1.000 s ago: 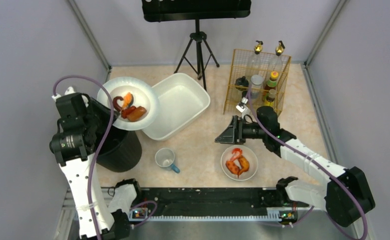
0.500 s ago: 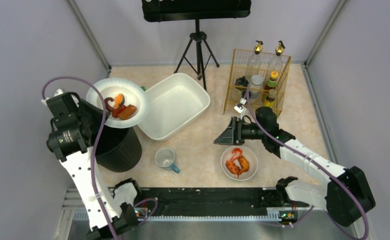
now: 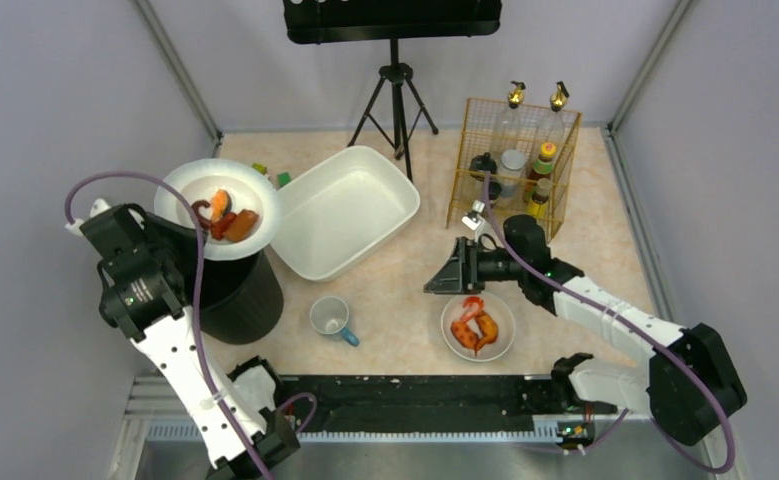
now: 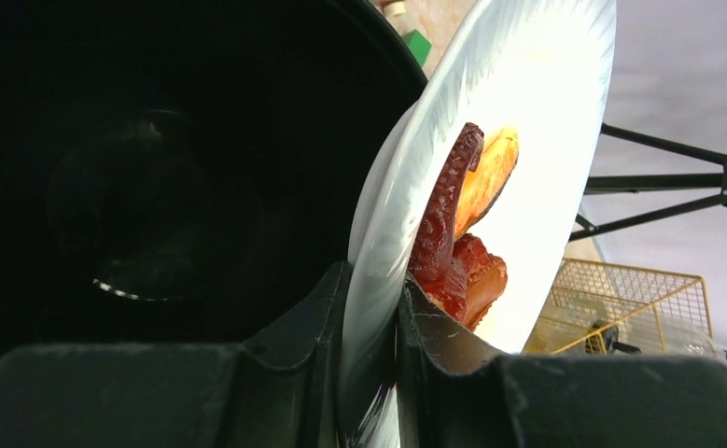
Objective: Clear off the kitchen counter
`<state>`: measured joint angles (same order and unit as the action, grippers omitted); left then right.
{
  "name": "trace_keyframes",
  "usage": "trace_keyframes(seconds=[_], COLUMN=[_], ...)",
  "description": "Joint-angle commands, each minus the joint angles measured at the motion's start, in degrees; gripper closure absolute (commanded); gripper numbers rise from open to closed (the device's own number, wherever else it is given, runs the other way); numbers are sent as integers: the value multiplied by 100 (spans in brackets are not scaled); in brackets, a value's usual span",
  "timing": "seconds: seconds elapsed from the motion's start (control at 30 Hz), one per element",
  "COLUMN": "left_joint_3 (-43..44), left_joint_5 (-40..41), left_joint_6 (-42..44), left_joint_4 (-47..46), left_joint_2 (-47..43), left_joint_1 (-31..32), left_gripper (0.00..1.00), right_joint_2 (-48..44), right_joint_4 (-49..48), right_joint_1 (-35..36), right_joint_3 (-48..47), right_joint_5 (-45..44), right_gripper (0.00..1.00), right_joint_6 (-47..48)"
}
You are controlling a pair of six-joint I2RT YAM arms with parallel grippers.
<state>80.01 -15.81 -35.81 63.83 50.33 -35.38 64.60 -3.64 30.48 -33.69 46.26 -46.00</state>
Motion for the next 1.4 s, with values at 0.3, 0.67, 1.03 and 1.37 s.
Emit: trace_keyframes(seconds=[0.3,0.67,1.03,1.37], left_joint_3=[384,830,1726,1166], left_joint_5=[1252,1712,2685,3470], left_joint_6=[238,390,618,902], left_joint_4=[6,95,360,302], left_joint_2=[-630,-485,-229,-598], left_joint_1=[-107,-102,50,377], left_gripper=[100,100,100,100], right_joint_2=[27,103,249,258], right_joint_4=[-111,-213,-269,-225], right_joint_1=[503,617,621,661], right_joint_3=[35,72,-37,-14], right_joint_5=[72,103,107,80], right_gripper=[39,40,40,40], right_joint_6=[197,151,130,161])
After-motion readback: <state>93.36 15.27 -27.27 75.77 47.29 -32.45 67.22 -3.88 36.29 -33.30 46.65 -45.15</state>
